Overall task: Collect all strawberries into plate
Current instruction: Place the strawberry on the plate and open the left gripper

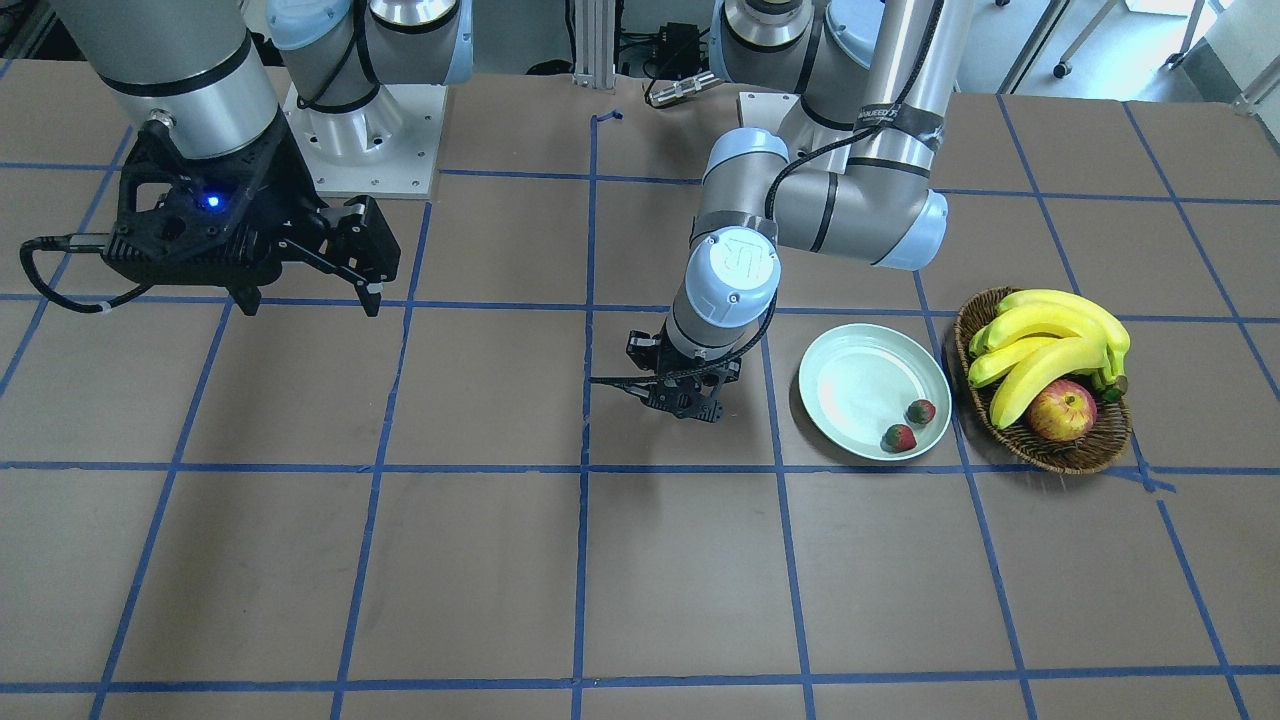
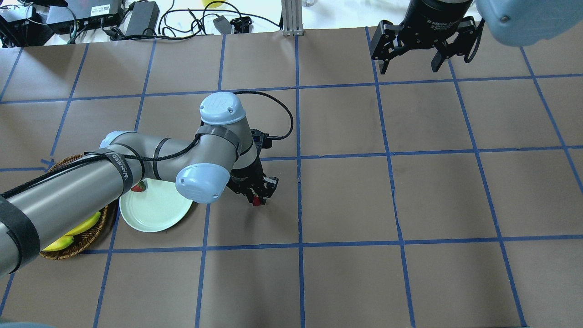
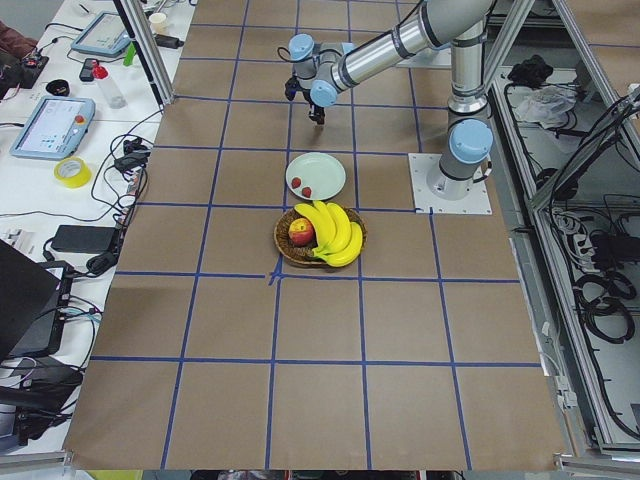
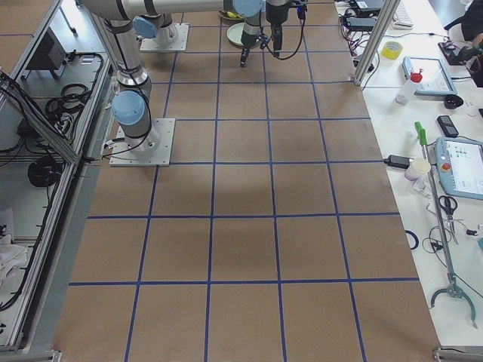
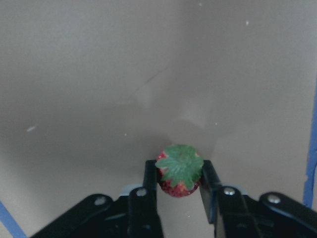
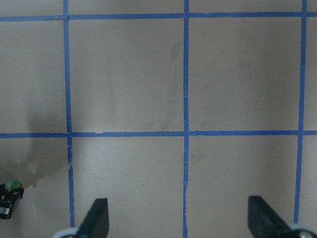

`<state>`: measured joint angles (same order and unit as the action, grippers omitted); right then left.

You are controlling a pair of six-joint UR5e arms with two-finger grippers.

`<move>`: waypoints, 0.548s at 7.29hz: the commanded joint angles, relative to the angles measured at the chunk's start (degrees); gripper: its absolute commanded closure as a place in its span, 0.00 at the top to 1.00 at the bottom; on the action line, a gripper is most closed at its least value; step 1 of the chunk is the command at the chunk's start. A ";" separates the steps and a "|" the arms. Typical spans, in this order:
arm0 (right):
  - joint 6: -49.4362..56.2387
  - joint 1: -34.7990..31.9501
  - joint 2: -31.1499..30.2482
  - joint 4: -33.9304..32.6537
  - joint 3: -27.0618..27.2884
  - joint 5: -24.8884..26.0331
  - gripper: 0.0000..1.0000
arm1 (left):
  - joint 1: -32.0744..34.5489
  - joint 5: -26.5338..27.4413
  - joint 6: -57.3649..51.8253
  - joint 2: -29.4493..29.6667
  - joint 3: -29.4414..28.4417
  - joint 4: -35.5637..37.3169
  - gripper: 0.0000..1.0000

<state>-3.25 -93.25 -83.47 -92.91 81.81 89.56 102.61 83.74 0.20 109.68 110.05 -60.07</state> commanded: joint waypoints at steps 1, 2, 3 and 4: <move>0.00 0.00 -0.02 0.01 0.02 0.00 1.00 | -4.48 0.98 -0.11 -0.61 -8.83 -10.51 0.00; 0.00 0.00 -0.02 -0.07 0.02 -0.09 1.00 | -9.57 3.16 -1.59 -0.96 -13.67 -19.64 0.00; 0.00 0.00 -0.02 0.01 0.02 0.00 1.00 | -13.71 8.66 -6.73 -1.31 -14.77 -22.69 0.00; 0.00 0.00 -0.02 0.01 0.02 0.00 1.00 | -17.14 9.93 -11.31 -1.31 -13.91 -23.59 0.00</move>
<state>-3.25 -93.25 -83.49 -92.92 81.83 89.54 90.22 90.61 -5.74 108.53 96.68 -80.51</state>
